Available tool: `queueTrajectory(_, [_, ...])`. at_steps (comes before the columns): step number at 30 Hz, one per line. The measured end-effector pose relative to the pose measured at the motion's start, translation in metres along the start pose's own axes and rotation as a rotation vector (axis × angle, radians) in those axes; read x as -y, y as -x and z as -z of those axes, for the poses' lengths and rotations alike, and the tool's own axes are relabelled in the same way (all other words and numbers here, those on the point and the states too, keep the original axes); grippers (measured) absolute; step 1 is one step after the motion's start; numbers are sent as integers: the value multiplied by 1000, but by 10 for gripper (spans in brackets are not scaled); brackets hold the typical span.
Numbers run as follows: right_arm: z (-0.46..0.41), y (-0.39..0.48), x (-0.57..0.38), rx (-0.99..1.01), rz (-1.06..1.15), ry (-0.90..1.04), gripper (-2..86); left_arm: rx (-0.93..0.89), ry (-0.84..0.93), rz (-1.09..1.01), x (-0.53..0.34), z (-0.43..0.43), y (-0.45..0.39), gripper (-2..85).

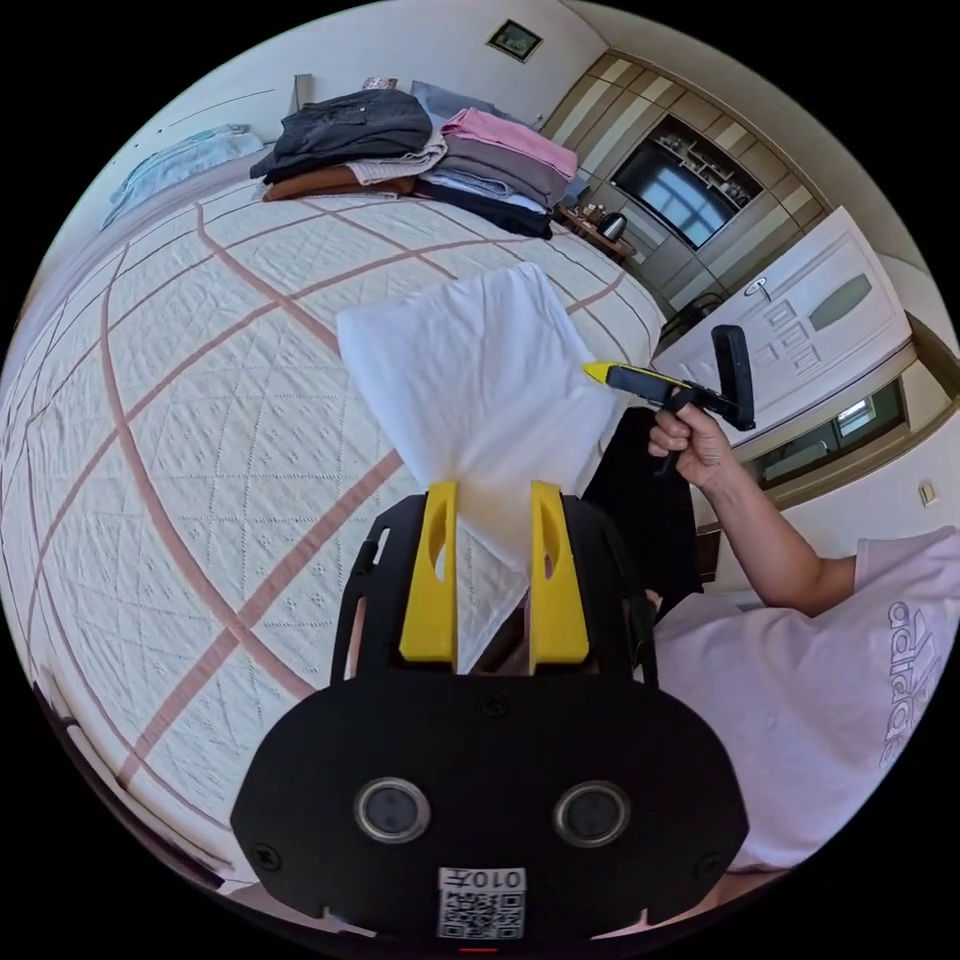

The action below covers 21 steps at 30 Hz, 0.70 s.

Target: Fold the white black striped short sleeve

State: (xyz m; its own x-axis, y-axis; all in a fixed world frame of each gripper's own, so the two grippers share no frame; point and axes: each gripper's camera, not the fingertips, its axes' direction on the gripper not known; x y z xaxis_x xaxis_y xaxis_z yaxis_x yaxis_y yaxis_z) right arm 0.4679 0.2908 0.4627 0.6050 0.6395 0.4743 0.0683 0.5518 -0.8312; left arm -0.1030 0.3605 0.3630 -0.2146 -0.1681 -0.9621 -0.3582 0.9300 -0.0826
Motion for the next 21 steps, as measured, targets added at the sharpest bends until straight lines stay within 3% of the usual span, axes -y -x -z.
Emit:
queueTrajectory(6, [3, 8, 40, 14, 91, 10, 119, -32, -175, 217, 29, 76, 84, 143])
queueTrajectory(9, [-19, -13, 66, 55, 52, 66, 118, -95, -121, 222, 63, 73, 117, 146])
queueTrajectory(14, [-58, -34, 61, 347, 38, 168, 87, -193, 15, 247, 87, 52, 134, 134])
queueTrajectory(17, [-61, -27, 41, 259, 86, 179, 48, -324, -97, 237, 79, 71, 137, 85])
queueTrajectory(21, [-53, -18, 22, 268, 103, 128, 33, -315, -205, 240, 66, 106, 132, 26])
